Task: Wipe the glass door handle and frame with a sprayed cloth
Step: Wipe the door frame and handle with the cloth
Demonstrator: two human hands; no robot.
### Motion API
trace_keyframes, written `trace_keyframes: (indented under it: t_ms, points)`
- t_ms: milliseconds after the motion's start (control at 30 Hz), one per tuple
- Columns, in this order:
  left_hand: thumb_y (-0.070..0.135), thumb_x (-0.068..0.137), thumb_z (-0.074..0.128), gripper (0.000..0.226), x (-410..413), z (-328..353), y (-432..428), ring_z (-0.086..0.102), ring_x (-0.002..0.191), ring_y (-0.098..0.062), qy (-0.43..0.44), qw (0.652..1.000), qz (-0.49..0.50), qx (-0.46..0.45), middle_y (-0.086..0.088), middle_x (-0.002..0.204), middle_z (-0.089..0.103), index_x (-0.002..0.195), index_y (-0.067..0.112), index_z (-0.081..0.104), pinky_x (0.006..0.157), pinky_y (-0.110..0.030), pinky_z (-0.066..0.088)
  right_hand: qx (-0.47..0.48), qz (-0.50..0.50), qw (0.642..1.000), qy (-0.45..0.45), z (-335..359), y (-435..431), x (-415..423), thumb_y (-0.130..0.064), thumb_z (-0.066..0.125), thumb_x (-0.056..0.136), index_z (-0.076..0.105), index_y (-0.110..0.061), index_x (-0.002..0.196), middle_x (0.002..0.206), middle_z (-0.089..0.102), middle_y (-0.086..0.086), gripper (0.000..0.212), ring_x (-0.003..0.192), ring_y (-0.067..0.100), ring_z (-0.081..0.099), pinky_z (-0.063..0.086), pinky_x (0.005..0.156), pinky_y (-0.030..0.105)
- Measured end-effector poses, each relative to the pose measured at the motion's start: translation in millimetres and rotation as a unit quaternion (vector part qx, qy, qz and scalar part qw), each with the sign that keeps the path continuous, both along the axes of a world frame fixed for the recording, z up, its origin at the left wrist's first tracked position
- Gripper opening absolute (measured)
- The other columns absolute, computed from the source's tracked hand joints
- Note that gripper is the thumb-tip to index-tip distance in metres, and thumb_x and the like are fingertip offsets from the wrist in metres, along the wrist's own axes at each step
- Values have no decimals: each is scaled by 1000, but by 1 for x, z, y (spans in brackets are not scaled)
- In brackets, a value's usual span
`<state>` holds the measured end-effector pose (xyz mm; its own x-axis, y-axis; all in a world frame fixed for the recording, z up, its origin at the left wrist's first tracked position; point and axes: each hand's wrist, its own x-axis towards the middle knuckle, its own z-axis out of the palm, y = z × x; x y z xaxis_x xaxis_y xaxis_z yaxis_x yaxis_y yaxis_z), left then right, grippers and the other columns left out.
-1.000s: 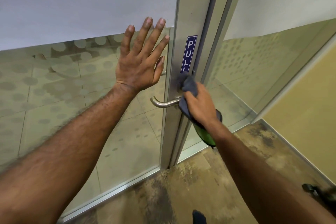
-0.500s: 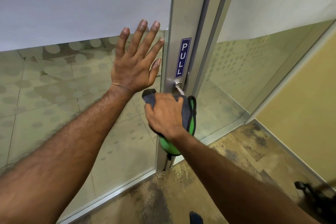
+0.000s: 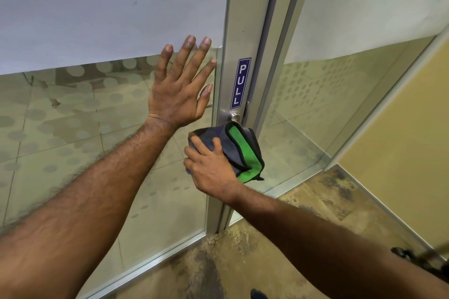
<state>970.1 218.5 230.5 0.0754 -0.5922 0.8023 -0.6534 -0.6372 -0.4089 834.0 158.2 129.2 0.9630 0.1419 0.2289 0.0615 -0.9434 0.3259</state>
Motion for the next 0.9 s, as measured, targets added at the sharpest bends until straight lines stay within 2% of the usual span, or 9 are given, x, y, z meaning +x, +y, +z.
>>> trace_keyframes:
  t_ms: [233,367,467,533,633,700,767,833,900]
  points:
    - [39,103,39,54,-2,4,5,21,153,-36,24,1000,-17,7,-11,166,24,153,20,45,122,-49,-3,-4,66,998,-4,-26,-18,-27,-26,63,84,69,-19,97,117,60,1,16,145,28,34,21,100,53]
    - [39,102,41,51,-5,-2,7,20,153,-35,51,998,-22,9,-11,167,23,148,20,51,123,-49,-3,25,-25,999,25,-41,-38,-54,-29,66,80,69,-23,103,122,61,-2,24,142,28,35,26,102,57]
    - [39,101,43,53,-8,-16,12,17,154,-35,77,997,-22,15,-12,167,22,149,19,50,123,-50,-1,176,-125,976,-21,-44,-63,-71,-27,57,80,67,-25,111,125,62,-5,32,137,23,41,36,102,55]
    - [39,101,45,55,-11,-20,16,18,153,-36,93,995,-32,10,-14,167,22,151,17,47,123,-53,4,347,-142,923,-91,-46,-74,-82,-16,54,78,68,-21,108,117,65,-3,34,124,16,51,42,101,43]
    - [37,99,50,56,-17,-22,19,18,153,-37,124,991,-56,-6,-17,166,23,151,15,47,122,-56,9,569,-131,798,-148,-46,-75,-101,3,50,80,69,-10,101,106,67,1,31,105,1,58,44,94,19]
    - [35,99,51,55,-23,-24,19,19,153,-36,155,985,-79,-18,-18,165,24,149,12,49,122,-57,10,674,-141,707,-159,-43,-71,-113,14,47,85,67,-2,104,110,68,6,32,105,4,62,46,92,17]
    - [33,97,52,55,-33,-31,21,21,153,-35,192,975,-108,-32,-20,163,28,147,9,51,123,-57,13,726,-157,644,-182,-38,-69,-122,19,45,87,66,3,106,112,69,9,33,104,6,64,47,89,15]
    - [28,95,55,53,-48,-43,24,27,150,-35,226,963,-142,-41,-21,160,34,143,6,55,122,-56,21,765,-160,592,-197,-30,-69,-129,16,45,90,65,0,110,114,69,9,33,106,11,65,49,89,18]
    - [22,91,59,49,-69,-59,26,37,145,-34,258,950,-169,-54,-20,153,45,137,4,60,117,-52,33,814,-152,526,-193,-21,-70,-138,11,46,92,65,-9,112,112,70,3,34,105,16,66,53,87,23]
